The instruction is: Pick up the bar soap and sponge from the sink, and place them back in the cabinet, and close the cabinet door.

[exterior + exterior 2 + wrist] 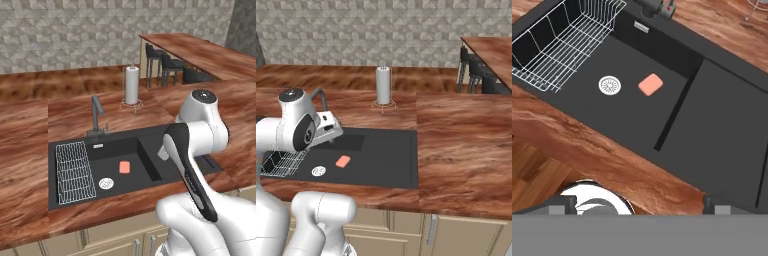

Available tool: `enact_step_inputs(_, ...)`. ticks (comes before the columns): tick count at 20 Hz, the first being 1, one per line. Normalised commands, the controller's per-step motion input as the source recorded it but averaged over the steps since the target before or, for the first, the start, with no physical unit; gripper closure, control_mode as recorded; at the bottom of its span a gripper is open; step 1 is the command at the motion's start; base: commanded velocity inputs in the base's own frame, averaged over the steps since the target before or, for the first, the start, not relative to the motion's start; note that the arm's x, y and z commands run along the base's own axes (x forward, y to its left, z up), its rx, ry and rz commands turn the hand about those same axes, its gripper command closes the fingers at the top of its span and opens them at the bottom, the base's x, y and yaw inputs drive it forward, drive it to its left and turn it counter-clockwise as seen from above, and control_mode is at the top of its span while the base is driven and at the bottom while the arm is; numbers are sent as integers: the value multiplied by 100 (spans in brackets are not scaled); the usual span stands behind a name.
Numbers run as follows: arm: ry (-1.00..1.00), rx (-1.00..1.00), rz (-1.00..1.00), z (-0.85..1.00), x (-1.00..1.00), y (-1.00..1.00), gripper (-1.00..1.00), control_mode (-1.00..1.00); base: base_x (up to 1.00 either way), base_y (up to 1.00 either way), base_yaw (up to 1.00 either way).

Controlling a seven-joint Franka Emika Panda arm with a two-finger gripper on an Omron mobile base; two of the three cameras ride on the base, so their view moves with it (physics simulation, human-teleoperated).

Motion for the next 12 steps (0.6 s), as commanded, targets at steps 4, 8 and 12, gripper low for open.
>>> enact_step_inputs(4,25,13,-4,-91,92,57,-100,-100,0,0,0)
enact_step_inputs(8,26,1,-29,-86,100,79,-100,-100,0,0,0)
enact_step_inputs(12,21,-7,-37,-38,99,76,-100,-100,0,0,0)
